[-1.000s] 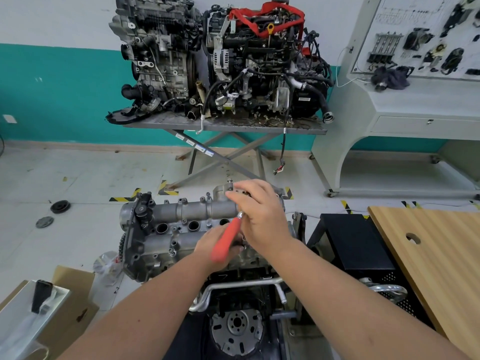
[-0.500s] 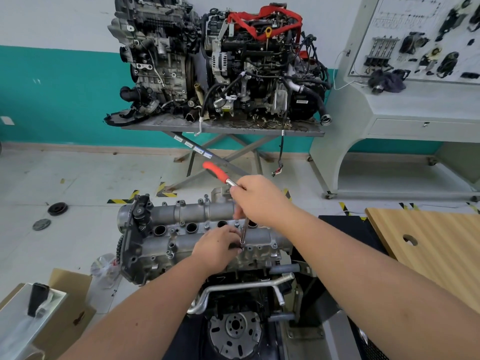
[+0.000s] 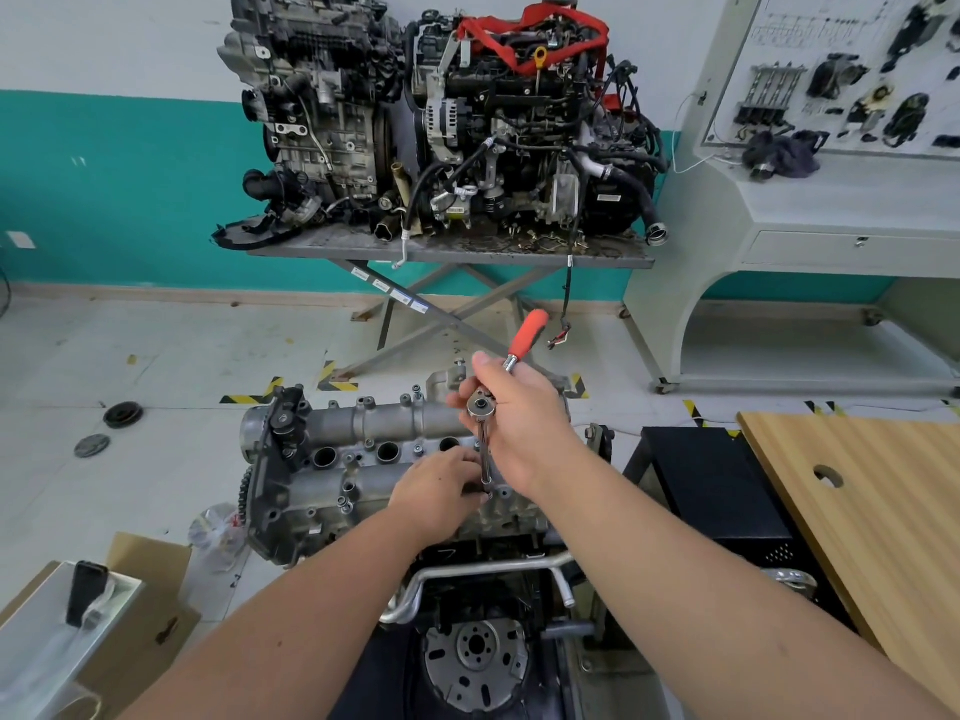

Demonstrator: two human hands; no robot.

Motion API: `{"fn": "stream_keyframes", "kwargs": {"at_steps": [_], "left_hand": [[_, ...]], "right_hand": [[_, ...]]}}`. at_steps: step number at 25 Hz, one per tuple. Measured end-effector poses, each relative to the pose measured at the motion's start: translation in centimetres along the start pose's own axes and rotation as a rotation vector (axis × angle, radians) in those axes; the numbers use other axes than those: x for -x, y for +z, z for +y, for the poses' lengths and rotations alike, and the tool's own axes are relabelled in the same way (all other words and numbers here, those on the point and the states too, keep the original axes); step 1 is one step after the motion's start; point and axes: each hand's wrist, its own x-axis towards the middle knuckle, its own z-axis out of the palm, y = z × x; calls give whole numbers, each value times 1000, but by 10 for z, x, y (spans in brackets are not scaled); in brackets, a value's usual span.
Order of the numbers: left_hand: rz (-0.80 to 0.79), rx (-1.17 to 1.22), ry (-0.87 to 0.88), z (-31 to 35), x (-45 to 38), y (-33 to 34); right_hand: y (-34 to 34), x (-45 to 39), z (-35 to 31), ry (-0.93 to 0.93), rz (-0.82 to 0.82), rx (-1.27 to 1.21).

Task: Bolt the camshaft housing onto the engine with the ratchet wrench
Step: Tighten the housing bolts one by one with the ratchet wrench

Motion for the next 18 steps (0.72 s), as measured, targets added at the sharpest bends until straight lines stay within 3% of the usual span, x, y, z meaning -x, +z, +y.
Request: {"fn": "stream_keyframes", "kwargs": {"at_steps": [3,5,8,11,13,15,18], "left_hand": [[6,-10,1,-2,0,2],[20,-10,12,-3,0,3],[22,-14,18,-2,1,3],[41,-22,24,-2,0,3],[46,-24,4,-1,1,2],[49,-30,-4,0,2,1],[60,-31,38,0,2,1]], "right_hand": [[3,-4,-13,102,-70,103],[0,-6,-23,138,-178,326],[3,-10,-45,11,-372,1078],[12,-9,-55,-321,-491,1761],[16,-5,-48,-450,-570,1826],[17,-4,-39,-402,-584,1663],[18,-8,-34,-298,-367,1425]]}}
